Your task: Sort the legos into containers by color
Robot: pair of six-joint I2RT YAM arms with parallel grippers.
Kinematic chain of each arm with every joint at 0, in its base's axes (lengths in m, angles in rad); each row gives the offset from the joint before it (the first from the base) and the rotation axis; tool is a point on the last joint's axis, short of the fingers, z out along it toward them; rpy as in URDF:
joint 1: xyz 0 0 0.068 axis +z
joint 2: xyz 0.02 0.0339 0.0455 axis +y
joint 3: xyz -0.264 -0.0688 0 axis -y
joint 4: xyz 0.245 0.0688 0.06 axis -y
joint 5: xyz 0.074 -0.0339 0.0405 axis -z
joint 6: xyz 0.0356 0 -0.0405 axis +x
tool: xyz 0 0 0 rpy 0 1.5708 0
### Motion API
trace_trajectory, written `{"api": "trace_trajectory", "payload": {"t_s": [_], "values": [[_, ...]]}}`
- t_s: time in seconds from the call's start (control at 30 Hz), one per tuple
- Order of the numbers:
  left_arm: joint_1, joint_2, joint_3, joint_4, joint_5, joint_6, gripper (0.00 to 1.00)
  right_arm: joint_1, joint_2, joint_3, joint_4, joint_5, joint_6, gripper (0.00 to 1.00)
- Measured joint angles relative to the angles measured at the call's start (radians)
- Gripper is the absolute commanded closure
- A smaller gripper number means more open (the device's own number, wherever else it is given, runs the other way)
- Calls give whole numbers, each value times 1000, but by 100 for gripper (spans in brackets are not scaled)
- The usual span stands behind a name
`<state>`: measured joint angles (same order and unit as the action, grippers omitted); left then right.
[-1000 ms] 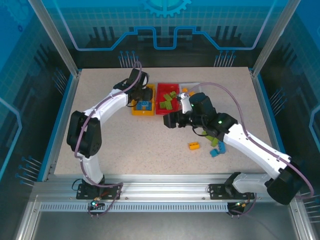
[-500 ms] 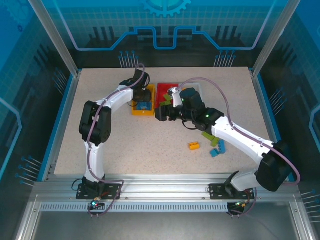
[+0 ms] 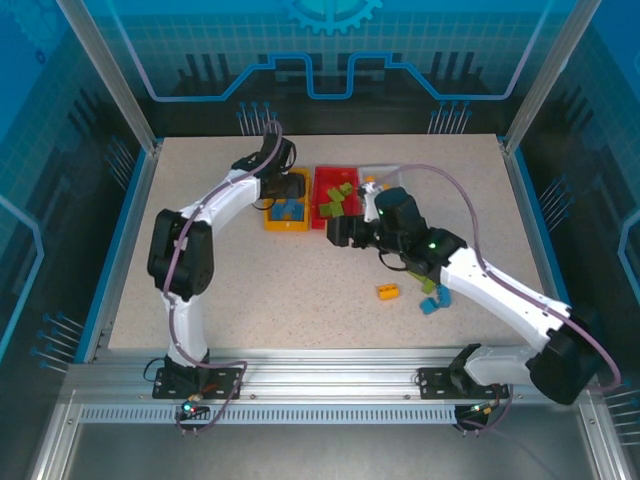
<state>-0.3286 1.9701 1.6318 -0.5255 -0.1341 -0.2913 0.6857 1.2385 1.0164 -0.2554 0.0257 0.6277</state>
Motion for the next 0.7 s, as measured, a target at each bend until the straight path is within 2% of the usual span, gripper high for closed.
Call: {"api": "trace_trajectory", "payload": {"t_s": [0.17,0.33,0.5,0.7], "values": [[-64,-227,-114,50,18,-52,32,-8,-75,-74,-171,111,58,22],[-219,-474,-342,179,43,-104,31,-51,-123,-156,-367,151,161,24],[-426,-645,-603,314,72,-123,29,-78,-151,-238,-430,129,373,25],[-632,-795,-842,415,50,-160,29,-78,-54,-277,-378,69,704,27]]}}
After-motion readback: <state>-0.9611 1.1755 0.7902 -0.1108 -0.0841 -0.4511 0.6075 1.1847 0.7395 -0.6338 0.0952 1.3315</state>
